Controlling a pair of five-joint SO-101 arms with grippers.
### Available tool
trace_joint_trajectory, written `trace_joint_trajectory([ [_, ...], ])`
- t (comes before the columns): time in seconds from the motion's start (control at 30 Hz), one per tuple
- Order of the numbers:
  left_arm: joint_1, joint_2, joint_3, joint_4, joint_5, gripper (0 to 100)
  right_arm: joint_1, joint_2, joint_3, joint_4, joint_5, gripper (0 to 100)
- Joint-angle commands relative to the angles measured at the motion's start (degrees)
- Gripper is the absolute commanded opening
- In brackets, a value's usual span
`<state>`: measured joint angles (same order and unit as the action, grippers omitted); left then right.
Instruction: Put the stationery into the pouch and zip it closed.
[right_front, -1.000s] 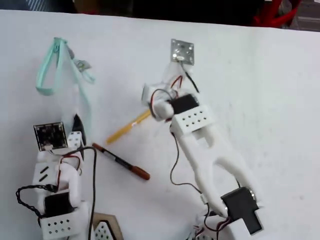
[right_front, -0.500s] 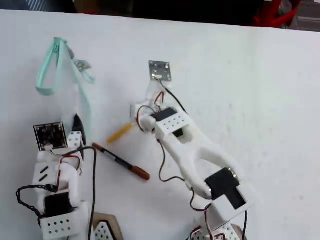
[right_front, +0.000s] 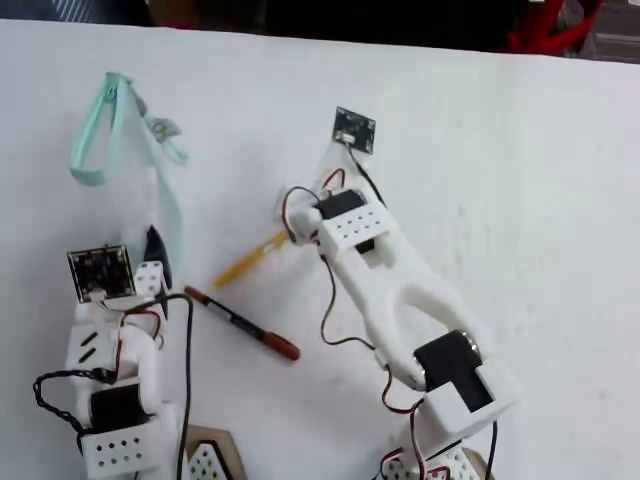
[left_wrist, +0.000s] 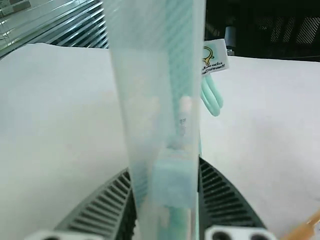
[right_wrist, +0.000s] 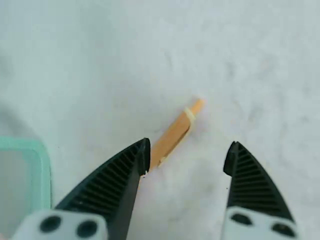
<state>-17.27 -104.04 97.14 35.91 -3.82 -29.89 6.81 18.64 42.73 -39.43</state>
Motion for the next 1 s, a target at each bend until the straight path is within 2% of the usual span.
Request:
trace_joint_trajectory([
  [0.0, -0.48, -0.57, -0.18, -2.20, -0.44, 15, 0.84, -0.48, -2.37, 0.40, -0.44, 23.3],
  [0.17, -0.48, -0.57, -0.18, -2.20, -0.44, 15, 0.48, -0.48, -2.81, 1.36, -0.26, 23.3],
  [0.27, -0.48, -0.57, -0.18, -2.20, -0.44, 15, 0.48, 0.84, -6.07, 5.49, -0.35, 23.3],
  [0.43, -0.48, -0.57, -0.18, -2.20, -0.44, 15, 0.40, 9.63, -15.12, 11.12, -0.53, 23.3],
  [0.83, -0.57, -0.57, -0.18, -2.29, -0.44, 15, -0.66, 27.38, -34.64, 16.48, -4.75, 23.2],
  [0.9, -0.57, -0.57, -0.18, -2.29, -0.44, 15, -0.75, 29.41, -36.48, 17.27, -4.92, 21.3],
  [0.97, -0.57, -0.57, -0.18, -2.29, -0.44, 15, -0.57, 31.08, -38.59, 18.24, -4.92, 14.4],
])
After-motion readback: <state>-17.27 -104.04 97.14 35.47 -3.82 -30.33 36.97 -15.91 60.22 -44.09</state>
